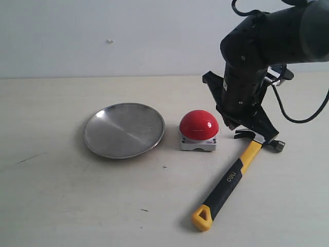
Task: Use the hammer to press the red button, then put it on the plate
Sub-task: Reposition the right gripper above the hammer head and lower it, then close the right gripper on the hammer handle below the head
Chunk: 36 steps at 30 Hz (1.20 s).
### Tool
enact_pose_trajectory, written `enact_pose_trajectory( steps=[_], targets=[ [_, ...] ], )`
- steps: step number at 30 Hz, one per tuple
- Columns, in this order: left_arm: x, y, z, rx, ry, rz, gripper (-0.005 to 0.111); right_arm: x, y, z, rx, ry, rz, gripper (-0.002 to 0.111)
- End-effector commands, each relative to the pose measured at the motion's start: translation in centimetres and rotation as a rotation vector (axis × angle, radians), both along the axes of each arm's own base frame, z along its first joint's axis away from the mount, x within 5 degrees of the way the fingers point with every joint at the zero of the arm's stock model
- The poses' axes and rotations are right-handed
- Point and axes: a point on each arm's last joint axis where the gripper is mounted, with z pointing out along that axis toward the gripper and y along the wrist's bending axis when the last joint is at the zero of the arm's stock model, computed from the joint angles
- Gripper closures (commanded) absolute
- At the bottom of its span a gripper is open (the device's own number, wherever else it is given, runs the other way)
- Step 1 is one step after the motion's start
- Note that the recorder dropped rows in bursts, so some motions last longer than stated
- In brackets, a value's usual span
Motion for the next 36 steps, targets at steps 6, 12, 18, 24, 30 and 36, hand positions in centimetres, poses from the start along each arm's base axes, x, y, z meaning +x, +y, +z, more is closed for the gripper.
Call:
enact_pose_trajectory(
  steps=[6, 12, 18, 24, 30, 36],
  targets=[
    [-0.1, 0.0, -0.1, 0.0, -0.006, 0.0, 0.107, -0.4, -0.4, -1.5, -0.081, 0.123, 0.004, 0.071],
    [-0.1, 0.0, -0.1, 0.0, -0.006, 0.0, 0.107, -0.6, -0.6, -1.5, -0.108, 0.141, 0.003, 0.061],
    [-0.1, 0.0, -0.1, 0.0, -0.006, 0.0, 0.107, 0.0, -1.7, -4.0, -0.056, 0.235, 0.042, 0.061],
    [-0.1, 0.0, -0.1, 0.0, -0.006, 0.0, 0.107, 0.4, -1.9, -4.2, -0.053, 0.213, 0.055, 0.061],
    [-0.1, 0.0, -0.1, 0.0, -0.006, 0.0, 0.107, 0.6, -2.0, -4.2, -0.06, 0.201, 0.062, 0.051],
    [-0.1, 0.0, -0.1, 0.0, -0.006, 0.0, 0.107, 1.2, -1.7, -4.2, -0.038, 0.139, 0.094, 0.045]
  ],
)
